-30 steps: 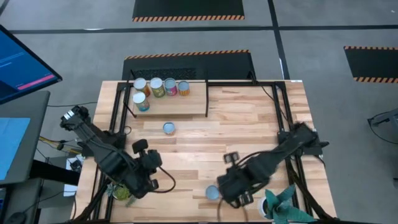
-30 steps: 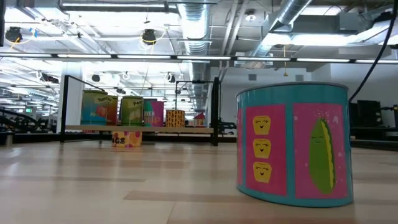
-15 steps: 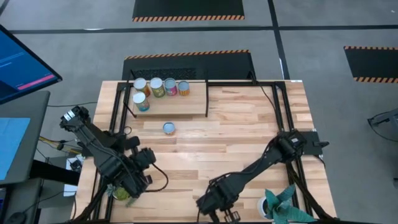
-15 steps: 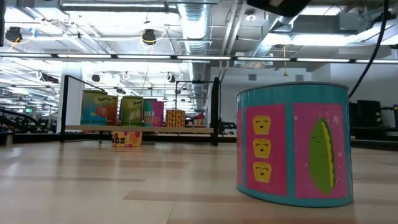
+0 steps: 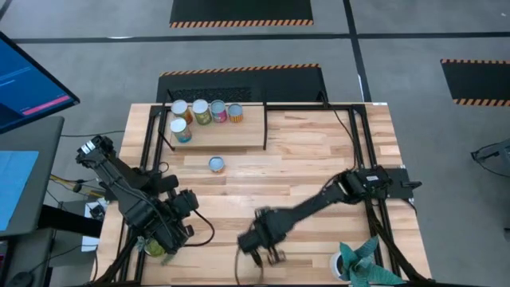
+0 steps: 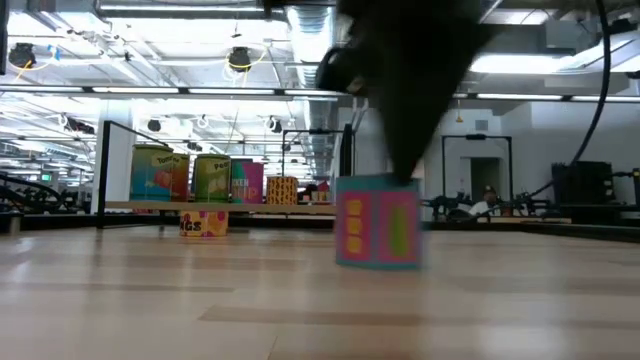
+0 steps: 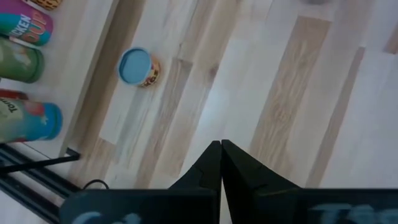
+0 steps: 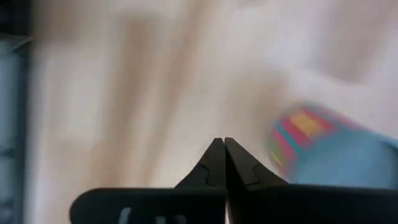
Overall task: Pick and place cans onto a shelf
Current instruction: Move the corn can to the top middle of the table
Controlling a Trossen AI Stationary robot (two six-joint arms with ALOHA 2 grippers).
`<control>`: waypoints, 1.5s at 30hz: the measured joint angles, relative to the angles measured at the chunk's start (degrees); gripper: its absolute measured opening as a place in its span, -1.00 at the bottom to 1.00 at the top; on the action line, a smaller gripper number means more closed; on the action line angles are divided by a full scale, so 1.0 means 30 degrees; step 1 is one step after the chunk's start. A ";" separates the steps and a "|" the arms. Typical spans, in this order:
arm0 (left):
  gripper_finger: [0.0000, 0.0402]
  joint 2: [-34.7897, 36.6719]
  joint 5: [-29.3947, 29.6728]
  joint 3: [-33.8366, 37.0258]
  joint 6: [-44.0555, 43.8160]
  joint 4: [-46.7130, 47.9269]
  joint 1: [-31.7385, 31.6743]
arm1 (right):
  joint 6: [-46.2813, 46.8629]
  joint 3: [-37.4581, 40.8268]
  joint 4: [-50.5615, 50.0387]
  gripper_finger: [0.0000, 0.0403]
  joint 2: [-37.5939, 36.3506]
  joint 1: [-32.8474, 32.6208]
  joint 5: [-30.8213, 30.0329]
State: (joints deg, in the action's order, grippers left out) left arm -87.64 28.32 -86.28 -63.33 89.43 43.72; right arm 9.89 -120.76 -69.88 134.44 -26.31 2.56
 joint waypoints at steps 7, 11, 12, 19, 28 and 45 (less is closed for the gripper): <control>-1.00 0.0000 0.0151 -0.0002 0.0040 0.0236 0.0000 | 0.1607 -0.0002 -0.0799 -0.92 -0.1629 0.1246 -0.1428; -1.00 0.0000 0.0342 -0.0001 0.0546 0.0198 0.0000 | 0.1422 -0.0009 -0.0861 -0.92 -0.3040 0.1119 -0.1351; -1.00 0.0000 0.0342 -0.0001 0.0606 0.0202 0.0000 | 0.1160 -0.0009 -0.0732 -0.93 -0.3332 0.1141 -0.1348; -1.00 -0.0006 0.0412 0.0000 0.1101 0.0189 0.0000 | -0.2818 -0.0033 0.0184 -0.98 -0.3164 0.1811 0.0016; -1.00 -0.0015 0.0593 -0.0007 0.0915 0.0192 0.0001 | -0.5107 0.0074 -0.3152 -0.97 -0.0567 0.3881 0.0184; -1.00 -0.0022 0.1338 -0.0007 0.1477 0.0197 0.0000 | -0.6372 0.3867 0.1164 -0.96 -0.1106 0.6480 -0.0332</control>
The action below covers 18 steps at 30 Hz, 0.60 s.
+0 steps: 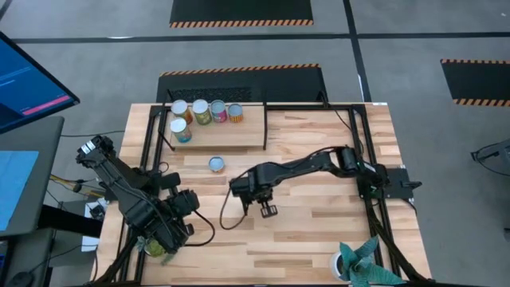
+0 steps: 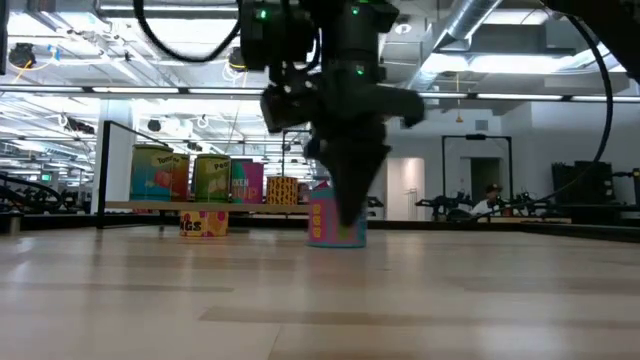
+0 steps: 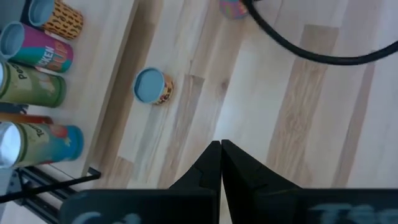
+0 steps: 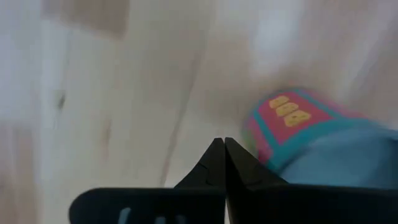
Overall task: Pick and place cans onto a shelf
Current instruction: Move the corn can to the top middle of the table
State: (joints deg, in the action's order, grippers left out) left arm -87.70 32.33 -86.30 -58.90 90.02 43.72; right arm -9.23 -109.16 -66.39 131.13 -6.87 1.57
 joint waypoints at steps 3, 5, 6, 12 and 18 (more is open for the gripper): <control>-1.00 0.0000 0.0187 0.0000 0.0061 -0.0007 -0.0073 | 0.0076 -0.0022 0.1229 -0.97 -0.0534 0.0395 -0.1641; -1.00 0.0000 0.0469 0.0000 0.0055 0.0007 -0.0073 | 0.0414 -0.0015 0.2230 -0.97 -0.0855 0.0657 -0.2979; -1.00 0.0000 0.0629 0.0000 0.0046 -0.0002 -0.0073 | 0.0627 -0.0037 0.2761 -0.97 -0.0975 0.0791 -0.3393; -1.00 0.0000 0.1008 -0.0007 -0.0035 -0.0007 -0.0080 | 0.1731 -0.0525 0.2653 -0.94 -0.3269 0.0822 -0.2755; -1.00 0.0000 0.1987 -0.0007 -0.0077 0.0004 -0.0095 | 0.4237 -0.0525 0.1215 -0.93 -0.7249 -0.0744 0.0205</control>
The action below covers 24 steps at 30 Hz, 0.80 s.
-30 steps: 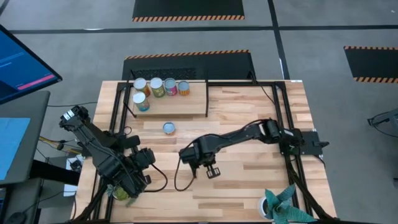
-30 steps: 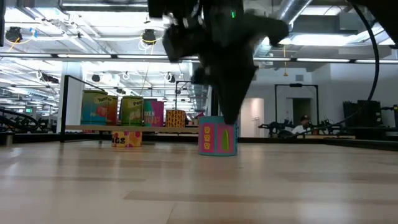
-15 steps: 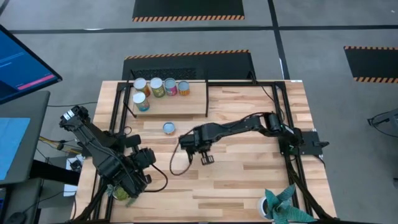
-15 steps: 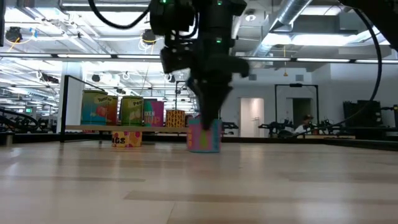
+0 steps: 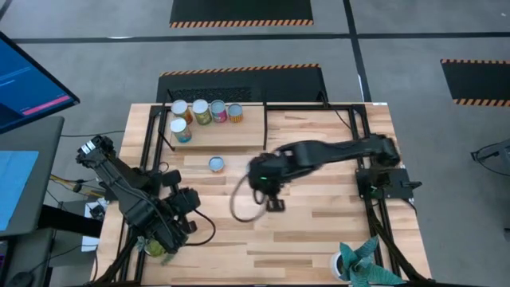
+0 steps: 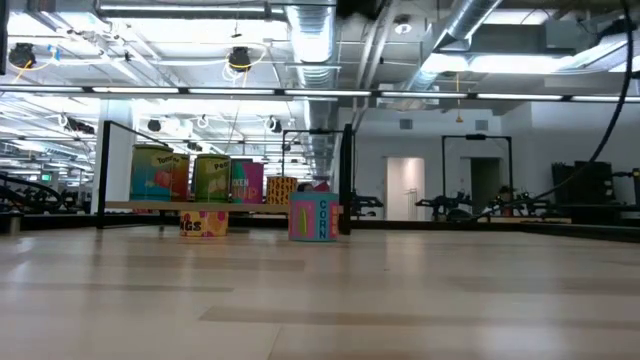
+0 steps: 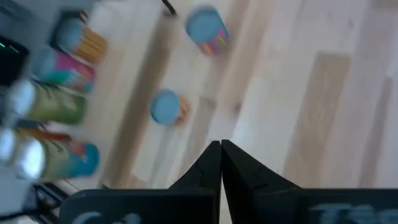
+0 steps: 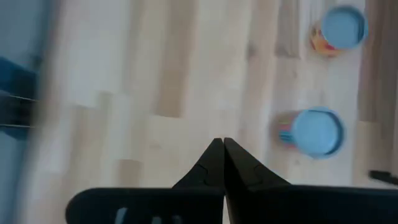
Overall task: Pick and place cans onto a shelf
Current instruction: Move the corn can to the top middle of the table, then put the corn can on the shelf aligned with the yellow can
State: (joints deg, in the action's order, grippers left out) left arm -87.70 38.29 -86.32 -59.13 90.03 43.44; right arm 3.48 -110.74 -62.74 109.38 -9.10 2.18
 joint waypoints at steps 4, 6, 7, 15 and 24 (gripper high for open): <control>-1.00 0.0000 0.3511 0.0000 0.0000 -0.0008 -0.0172 | 0.2528 0.0000 -0.0170 -0.91 -0.2504 -0.1664 -0.0749; -1.00 0.0000 0.5380 0.0000 0.0012 -0.0094 -0.0521 | 0.2996 0.0000 -0.0475 -0.91 -0.3586 -0.2636 -0.2139; -1.00 0.0000 0.6337 0.0000 0.0097 -0.0241 -0.0768 | 0.3006 0.0000 -0.0760 -0.91 -0.4098 -0.3150 -0.3213; -1.00 0.0000 0.9009 0.0478 0.6436 -0.4748 -0.5234 | 1.1510 0.0000 -0.7323 -0.93 -0.6715 -0.6971 -1.6045; -1.00 -0.0211 -0.2019 0.3334 1.8544 -1.7483 -1.2275 | 1.5769 0.2002 -0.9054 -0.89 -0.7622 -0.7698 -2.2248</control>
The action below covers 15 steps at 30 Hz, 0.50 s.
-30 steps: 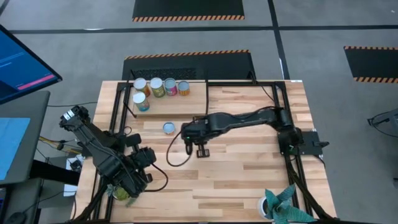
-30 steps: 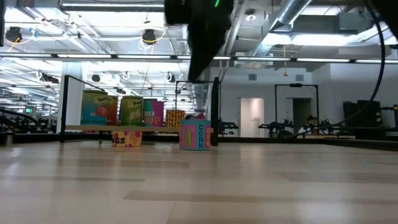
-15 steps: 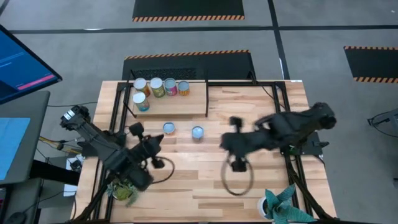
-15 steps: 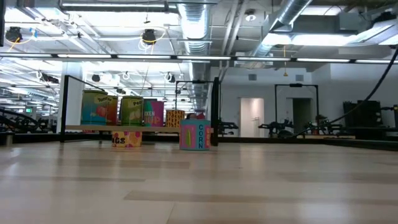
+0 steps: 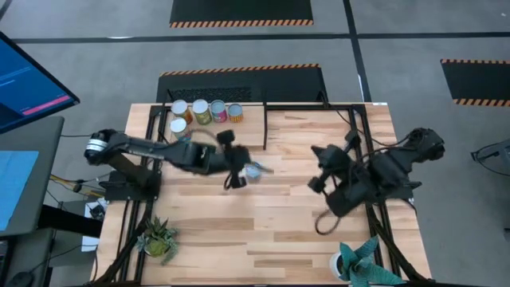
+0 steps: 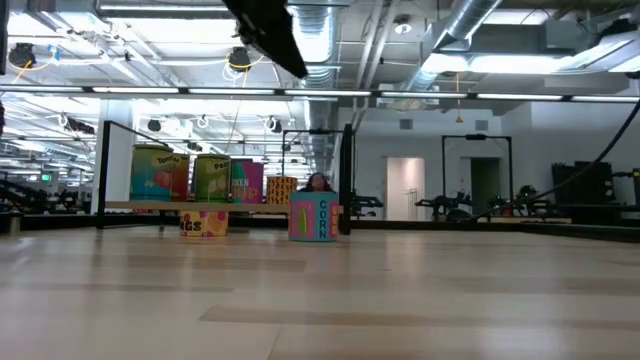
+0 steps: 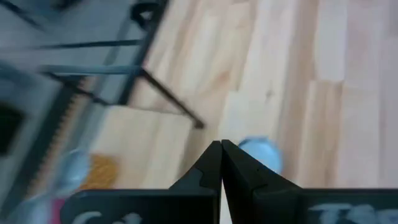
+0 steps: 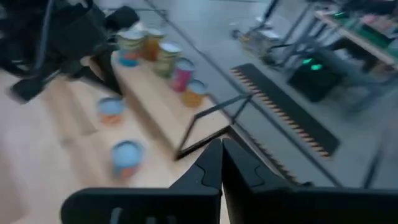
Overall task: Pick and place cans onto a shelf
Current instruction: Put the corn can on the shelf aligned with the yellow can
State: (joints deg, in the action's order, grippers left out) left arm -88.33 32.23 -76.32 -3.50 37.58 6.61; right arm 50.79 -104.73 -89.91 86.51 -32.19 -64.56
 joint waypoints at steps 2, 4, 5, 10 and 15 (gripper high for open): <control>-1.00 -0.0005 -0.2080 0.0457 0.0242 -0.1592 -0.1437 | -0.0238 0.0950 -0.0035 -0.92 -0.0647 0.0462 0.0180; -1.00 0.0036 -0.3803 0.0956 -0.0150 -0.3025 -0.2922 | -0.0334 0.1928 0.0027 -0.94 -0.1688 0.1338 0.0196; -1.00 0.0036 -0.4763 0.1173 -0.0589 -0.3184 -0.3641 | -0.0354 0.2548 -0.0068 -0.95 -0.2336 0.1707 0.0254; -1.00 0.0015 -0.9602 0.1409 -0.2371 -0.3799 -0.6076 | 0.0616 0.5730 -0.0102 -0.91 -0.5734 0.3592 0.0506; -0.89 -0.0562 -1.1678 0.1406 -0.1584 -0.5788 -0.6029 | 0.1250 0.8623 0.1484 -0.82 -0.8300 0.5110 0.1365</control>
State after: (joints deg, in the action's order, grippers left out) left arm -90.02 -2.80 -72.10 -8.25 20.22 -11.47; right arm 54.54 -78.87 -85.45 61.61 -16.86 -60.47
